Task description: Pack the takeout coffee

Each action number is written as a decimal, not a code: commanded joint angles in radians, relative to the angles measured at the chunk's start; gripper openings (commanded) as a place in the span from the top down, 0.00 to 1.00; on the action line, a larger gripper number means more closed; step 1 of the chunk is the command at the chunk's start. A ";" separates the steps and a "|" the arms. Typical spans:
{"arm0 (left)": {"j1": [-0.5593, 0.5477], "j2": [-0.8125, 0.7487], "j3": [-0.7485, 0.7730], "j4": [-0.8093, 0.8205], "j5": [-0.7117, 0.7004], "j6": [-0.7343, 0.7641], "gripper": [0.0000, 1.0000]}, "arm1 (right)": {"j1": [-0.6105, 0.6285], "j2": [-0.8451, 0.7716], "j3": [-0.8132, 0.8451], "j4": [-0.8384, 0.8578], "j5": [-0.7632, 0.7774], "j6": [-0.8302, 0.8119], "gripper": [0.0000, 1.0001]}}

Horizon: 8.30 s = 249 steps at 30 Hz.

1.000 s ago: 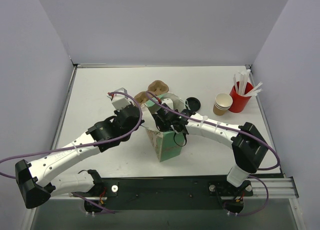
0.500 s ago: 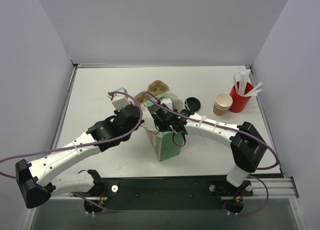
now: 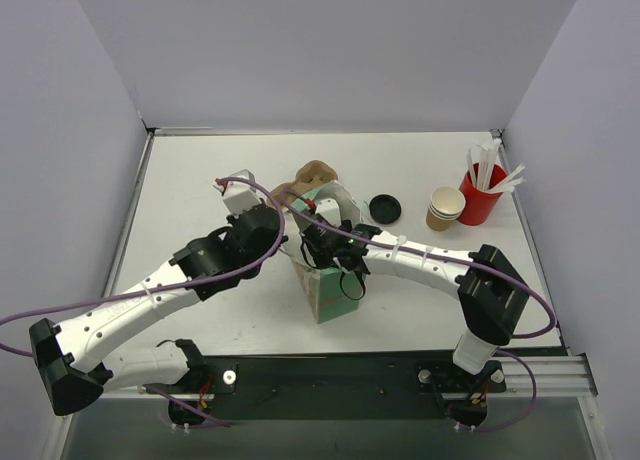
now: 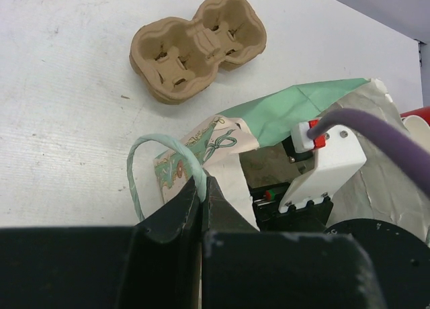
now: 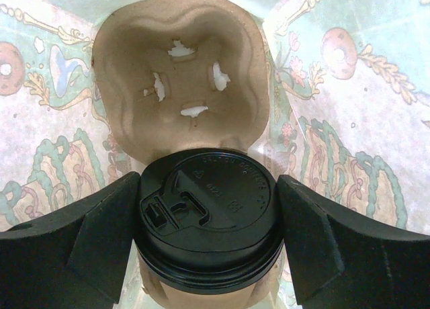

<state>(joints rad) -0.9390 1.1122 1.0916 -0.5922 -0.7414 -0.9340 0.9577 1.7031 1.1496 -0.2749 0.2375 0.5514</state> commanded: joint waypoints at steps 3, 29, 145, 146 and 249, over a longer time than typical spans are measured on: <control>0.019 0.012 0.062 0.003 -0.033 0.035 1.00 | 0.021 0.165 -0.099 -0.310 0.103 -0.041 0.99; 0.066 -0.014 0.037 -0.072 -0.030 0.009 1.00 | -0.059 0.119 -0.110 -0.236 -0.135 -0.057 0.99; 0.169 0.164 0.318 -0.144 0.438 0.264 1.00 | -0.062 0.090 0.102 -0.417 0.025 -0.041 0.22; 0.172 0.169 0.321 -0.149 0.444 0.265 1.00 | -0.065 0.089 0.098 -0.412 0.022 -0.042 0.21; 0.261 0.224 0.485 -0.437 0.838 0.113 0.57 | -0.076 0.052 0.148 -0.448 0.006 0.024 0.10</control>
<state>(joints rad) -0.6796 1.3376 1.5875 -1.1099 0.0441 -0.8028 0.8841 1.7489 1.3094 -0.6781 0.2150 0.5579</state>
